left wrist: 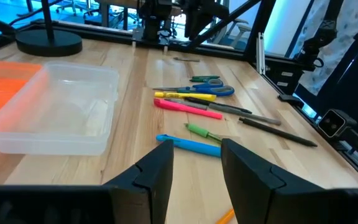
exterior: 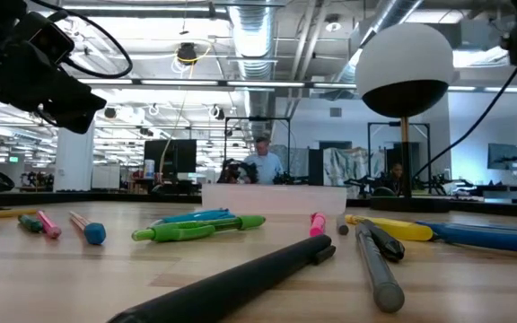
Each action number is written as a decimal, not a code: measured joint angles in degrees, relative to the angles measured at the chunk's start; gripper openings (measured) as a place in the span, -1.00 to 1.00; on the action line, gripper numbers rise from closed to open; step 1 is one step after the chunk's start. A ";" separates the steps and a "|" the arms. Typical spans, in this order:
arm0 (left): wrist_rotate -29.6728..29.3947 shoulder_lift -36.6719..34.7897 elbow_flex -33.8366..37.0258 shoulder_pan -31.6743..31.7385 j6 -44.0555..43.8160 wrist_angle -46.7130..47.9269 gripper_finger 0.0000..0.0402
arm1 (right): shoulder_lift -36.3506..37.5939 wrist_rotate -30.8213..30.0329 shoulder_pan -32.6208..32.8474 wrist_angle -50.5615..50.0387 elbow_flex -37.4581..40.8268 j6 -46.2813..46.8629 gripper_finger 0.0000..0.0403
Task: Pick & place school supplies into a supply box
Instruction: Put the gray crayon into the supply box
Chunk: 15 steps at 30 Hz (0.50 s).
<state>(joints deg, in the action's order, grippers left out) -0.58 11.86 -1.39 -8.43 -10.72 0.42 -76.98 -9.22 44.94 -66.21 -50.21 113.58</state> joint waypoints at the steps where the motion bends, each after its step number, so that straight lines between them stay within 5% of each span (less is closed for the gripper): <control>1: 0.00 0.00 0.00 0.00 0.00 0.02 -0.36 | -0.58 1.17 0.52 -0.12 0.03 1.50 -0.41; 7: 0.00 0.00 0.00 0.00 0.17 0.08 -0.36 | -4.99 9.01 3.35 -0.04 1.35 6.49 -0.41; 15: -0.04 0.00 0.00 0.00 0.17 0.10 -0.36 | -8.72 7.83 3.30 0.76 2.16 6.52 -0.41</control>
<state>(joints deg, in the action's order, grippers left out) -0.62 11.86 -1.39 -8.43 -10.55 0.51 -85.70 -1.40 48.25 -65.45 -48.04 120.09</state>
